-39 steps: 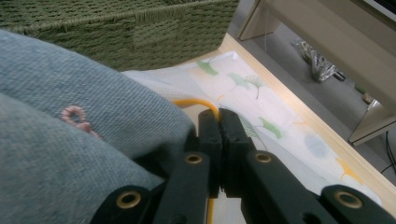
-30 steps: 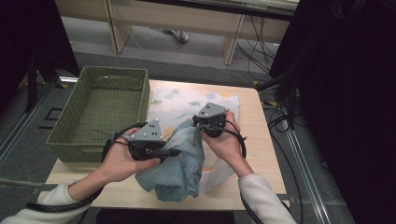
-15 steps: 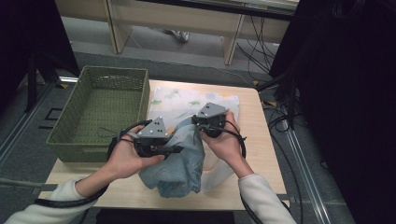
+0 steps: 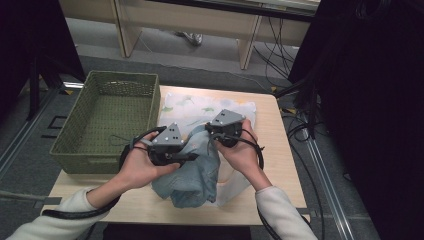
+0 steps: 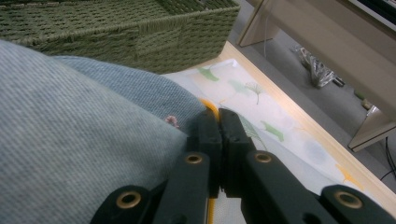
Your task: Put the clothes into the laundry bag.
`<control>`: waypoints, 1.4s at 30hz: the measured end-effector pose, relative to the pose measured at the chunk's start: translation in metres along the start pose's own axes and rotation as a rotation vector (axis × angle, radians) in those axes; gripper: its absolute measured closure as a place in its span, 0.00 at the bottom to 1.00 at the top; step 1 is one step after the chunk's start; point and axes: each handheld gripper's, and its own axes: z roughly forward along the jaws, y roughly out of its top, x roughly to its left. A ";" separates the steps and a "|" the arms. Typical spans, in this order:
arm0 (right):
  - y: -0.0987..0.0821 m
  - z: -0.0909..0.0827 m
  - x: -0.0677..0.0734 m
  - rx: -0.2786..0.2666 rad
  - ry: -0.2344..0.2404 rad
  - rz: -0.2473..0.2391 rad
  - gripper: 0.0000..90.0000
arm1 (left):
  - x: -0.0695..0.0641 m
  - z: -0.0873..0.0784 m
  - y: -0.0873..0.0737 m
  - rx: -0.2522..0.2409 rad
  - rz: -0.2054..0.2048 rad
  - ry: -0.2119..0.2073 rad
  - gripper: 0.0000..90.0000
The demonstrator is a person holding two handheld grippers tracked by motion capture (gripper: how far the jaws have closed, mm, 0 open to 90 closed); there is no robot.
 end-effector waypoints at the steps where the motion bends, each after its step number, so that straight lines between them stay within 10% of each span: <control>1: 0.000 0.000 0.000 -0.001 0.000 -0.002 1.00 | 0.000 0.001 0.000 -0.003 0.000 0.002 0.89; 42: 0.001 -0.001 0.001 -0.010 0.002 -0.007 1.00 | 0.013 0.029 0.001 -0.002 -0.018 0.058 0.89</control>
